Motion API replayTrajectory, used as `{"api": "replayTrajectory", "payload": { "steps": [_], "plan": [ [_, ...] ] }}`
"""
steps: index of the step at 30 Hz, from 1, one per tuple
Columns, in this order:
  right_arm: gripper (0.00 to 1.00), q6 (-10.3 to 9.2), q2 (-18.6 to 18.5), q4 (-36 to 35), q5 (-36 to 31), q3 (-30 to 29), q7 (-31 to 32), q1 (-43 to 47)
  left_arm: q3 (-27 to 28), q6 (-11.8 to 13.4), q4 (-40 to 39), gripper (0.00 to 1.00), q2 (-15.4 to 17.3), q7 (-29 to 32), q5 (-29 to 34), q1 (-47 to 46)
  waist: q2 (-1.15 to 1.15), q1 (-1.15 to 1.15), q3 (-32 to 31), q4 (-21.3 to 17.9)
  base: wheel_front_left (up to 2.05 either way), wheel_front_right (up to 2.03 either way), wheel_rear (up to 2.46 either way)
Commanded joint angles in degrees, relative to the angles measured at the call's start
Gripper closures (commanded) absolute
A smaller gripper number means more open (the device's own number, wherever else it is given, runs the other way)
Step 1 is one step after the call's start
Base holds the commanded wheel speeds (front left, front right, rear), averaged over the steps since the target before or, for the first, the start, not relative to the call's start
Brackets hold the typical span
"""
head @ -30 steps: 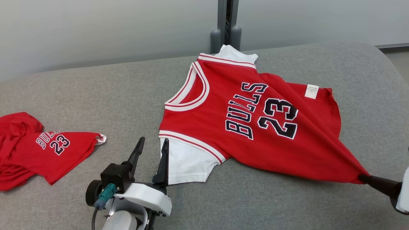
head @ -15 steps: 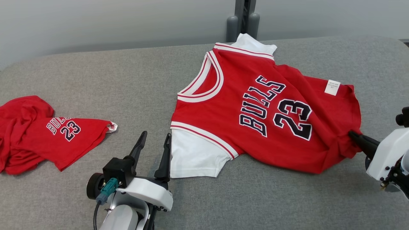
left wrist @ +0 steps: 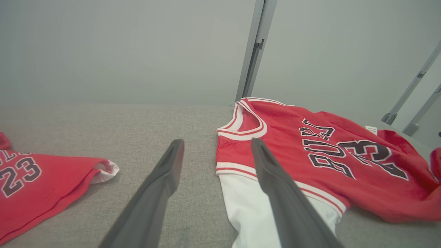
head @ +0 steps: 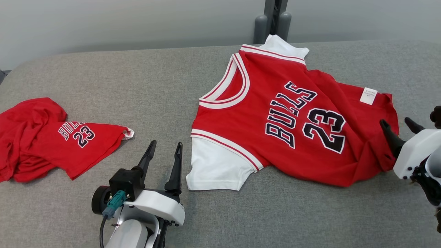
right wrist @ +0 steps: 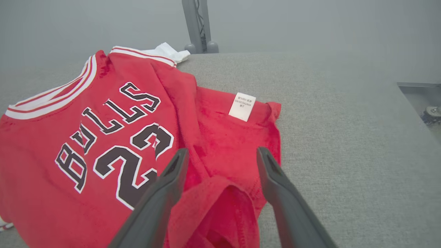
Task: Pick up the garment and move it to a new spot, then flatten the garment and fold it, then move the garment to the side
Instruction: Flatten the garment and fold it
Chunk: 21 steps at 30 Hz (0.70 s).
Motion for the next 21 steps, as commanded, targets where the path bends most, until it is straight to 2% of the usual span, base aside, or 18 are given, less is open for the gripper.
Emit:
{"api": "replayTrajectory", "payload": {
  "steps": [1, 6, 11, 16, 17, 21],
  "plan": [
    [0.00, -0.02, -0.4, 0.7, -0.9, -0.4, -1.8, -0.7, 0.4, 0.2, -0.2, 0.00, 0.2, -0.2, 0.2, 0.3, 0.00, 0.00, -0.2, -0.5, 0.00, 0.00, 0.00],
    [0.00, -0.02, 0.1, 0.7, -2.4, -3.2, -6.0, -0.1, 0.7, 0.3, -0.5, 0.00, 0.2, -0.2, 0.1, 0.6, 0.00, 0.00, -0.7, -1.6, 0.00, 0.00, 0.00],
    [0.00, -0.03, 0.9, -1.8, -4.6, -8.1, -10.9, 4.2, 1.1, 0.4, -0.7, 0.00, 0.2, -0.2, -0.1, 1.1, 0.00, 0.00, -1.3, -3.1, 0.00, 0.00, 0.00],
    [0.00, -0.02, 5.2, -5.6, -5.4, -13.4, -14.4, 10.6, 1.5, 0.5, -1.0, 0.00, 0.2, -0.2, 0.0, 2.0, 0.00, 0.00, -1.6, -4.8, 0.00, 0.00, 0.00],
    [0.00, -0.02, 7.4, -7.5, -4.4, -13.5, -14.9, 13.2, 1.8, 0.4, -1.0, 0.00, 0.2, -0.2, 0.2, 2.0, 0.00, 0.00, -1.4, -5.4, 0.00, 0.00, 0.00],
    [0.00, -0.02, 9.2, -9.6, -3.6, -12.6, -15.8, 17.0, 1.9, -0.3, -0.8, 0.00, 0.2, -0.2, 0.7, 1.7, 0.00, 0.00, -1.1, -6.1, 0.00, 0.00, 0.00]
  ]
}}
